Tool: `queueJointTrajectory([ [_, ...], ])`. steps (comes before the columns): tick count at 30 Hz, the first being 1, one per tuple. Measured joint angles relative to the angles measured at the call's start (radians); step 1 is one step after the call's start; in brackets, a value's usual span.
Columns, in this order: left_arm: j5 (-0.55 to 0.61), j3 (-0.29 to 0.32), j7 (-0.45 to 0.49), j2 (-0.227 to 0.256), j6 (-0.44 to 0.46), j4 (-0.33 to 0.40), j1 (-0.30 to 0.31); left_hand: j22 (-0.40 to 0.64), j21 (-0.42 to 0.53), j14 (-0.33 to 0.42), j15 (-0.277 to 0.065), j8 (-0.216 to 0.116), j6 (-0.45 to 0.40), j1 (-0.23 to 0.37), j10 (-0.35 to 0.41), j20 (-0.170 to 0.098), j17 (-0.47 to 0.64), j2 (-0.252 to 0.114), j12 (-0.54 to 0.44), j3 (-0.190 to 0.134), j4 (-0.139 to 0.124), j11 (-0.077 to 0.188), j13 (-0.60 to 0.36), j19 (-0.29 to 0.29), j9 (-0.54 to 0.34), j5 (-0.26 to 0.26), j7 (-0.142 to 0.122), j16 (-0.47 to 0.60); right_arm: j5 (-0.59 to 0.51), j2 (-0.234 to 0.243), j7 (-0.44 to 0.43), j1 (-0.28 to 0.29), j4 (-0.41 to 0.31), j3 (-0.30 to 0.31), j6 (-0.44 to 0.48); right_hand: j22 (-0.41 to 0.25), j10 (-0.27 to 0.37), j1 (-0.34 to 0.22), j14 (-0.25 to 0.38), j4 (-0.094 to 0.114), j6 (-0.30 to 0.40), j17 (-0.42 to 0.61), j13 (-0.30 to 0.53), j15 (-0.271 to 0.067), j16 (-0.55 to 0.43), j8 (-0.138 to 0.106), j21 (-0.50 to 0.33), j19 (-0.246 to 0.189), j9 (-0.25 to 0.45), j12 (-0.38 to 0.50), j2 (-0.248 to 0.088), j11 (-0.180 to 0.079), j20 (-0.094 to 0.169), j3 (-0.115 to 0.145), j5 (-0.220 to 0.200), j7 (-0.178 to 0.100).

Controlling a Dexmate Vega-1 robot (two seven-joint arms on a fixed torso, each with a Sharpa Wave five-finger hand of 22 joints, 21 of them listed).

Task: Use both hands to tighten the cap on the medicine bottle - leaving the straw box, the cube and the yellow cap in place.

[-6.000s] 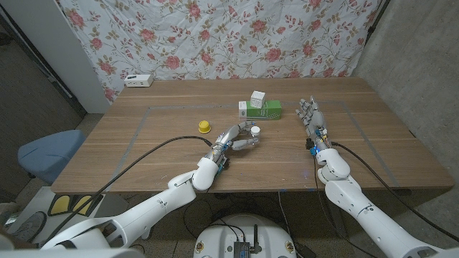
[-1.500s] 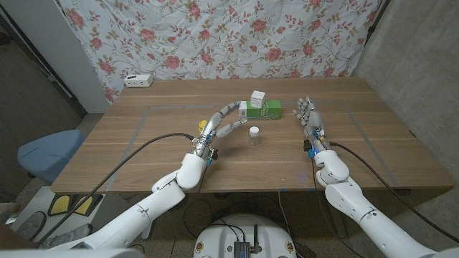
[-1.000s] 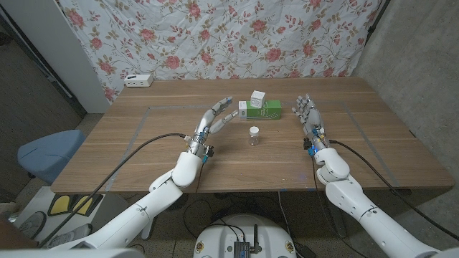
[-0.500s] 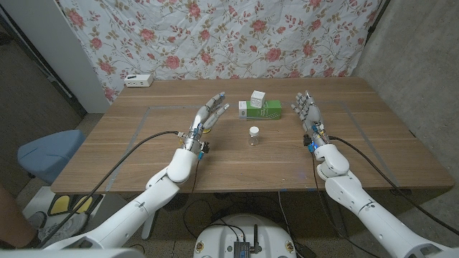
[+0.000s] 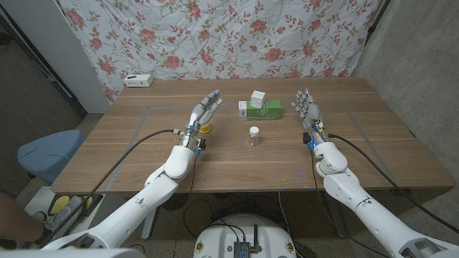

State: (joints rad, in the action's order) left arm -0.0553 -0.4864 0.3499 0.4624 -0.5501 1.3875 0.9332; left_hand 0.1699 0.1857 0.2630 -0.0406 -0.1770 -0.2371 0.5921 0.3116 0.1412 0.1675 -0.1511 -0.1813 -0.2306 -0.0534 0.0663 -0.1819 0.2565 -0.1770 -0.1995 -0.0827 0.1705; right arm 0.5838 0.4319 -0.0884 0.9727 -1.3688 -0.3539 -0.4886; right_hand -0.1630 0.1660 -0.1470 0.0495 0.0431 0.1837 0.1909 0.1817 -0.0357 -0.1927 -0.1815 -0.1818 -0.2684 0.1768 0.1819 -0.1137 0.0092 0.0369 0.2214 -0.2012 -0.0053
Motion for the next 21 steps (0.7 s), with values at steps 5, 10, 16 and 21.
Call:
queueJointTrajectory([
  [5,-0.036,0.006,-0.014,-0.007,0.019,-0.002,0.0,0.0,0.0,-0.033,0.02,0.008,0.035,-0.018,-0.036,0.003,0.0,-0.018,0.0,-0.008,-0.016,-0.015,0.0,-0.022,0.0,0.004,0.012,0.0,0.0,-0.003,-0.001,-0.005,0.014,0.0,-0.002,0.0,0.0,0.008,0.0,0.0,0.0,0.0,0.0,0.0,0.0,0.0,0.0,0.0,0.0,0.0,-0.008,0.0,0.0,0.0,0.0,0.0],
  [10,-0.057,0.012,-0.018,-0.012,0.033,-0.002,0.005,0.0,0.0,-0.062,0.027,0.008,0.066,-0.036,-0.072,-0.015,0.0,-0.019,0.0,-0.012,-0.028,-0.031,0.0,-0.04,0.0,0.004,0.033,0.0,0.001,-0.003,-0.004,-0.005,0.021,0.0,-0.002,0.0,0.0,0.005,0.0,0.0,0.0,0.0,0.0,0.0,0.0,0.0,0.0,0.0,0.0,0.0,-0.005,0.0,0.0,0.0,0.0,0.0],
  [16,-0.096,0.018,-0.023,-0.013,0.061,0.004,0.017,0.0,-0.005,-0.088,0.043,0.008,0.095,-0.057,-0.103,-0.04,0.0,-0.021,0.004,-0.013,-0.038,-0.046,0.0,-0.065,0.0,0.004,0.051,0.0,0.008,0.0,-0.006,-0.002,0.022,0.003,0.007,0.0,0.0,0.005,0.0,0.0,0.0,0.0,0.0,0.0,0.0,0.0,0.0,0.0,0.0,0.0,-0.005,0.0,0.0,0.0,0.0,0.0],
  [21,-0.116,0.024,-0.024,-0.011,0.082,0.017,0.029,0.0,-0.005,-0.106,0.052,0.008,0.109,-0.069,-0.122,-0.052,0.0,-0.02,0.004,-0.017,-0.042,-0.054,0.0,-0.077,0.004,0.004,0.058,-0.004,0.012,0.002,-0.007,-0.001,0.022,0.004,0.016,0.0,0.0,0.005,0.0,0.0,0.0,0.0,0.0,0.0,0.0,0.0,0.0,0.0,0.0,0.0,-0.005,0.0,0.0,0.0,0.0,0.0],
])
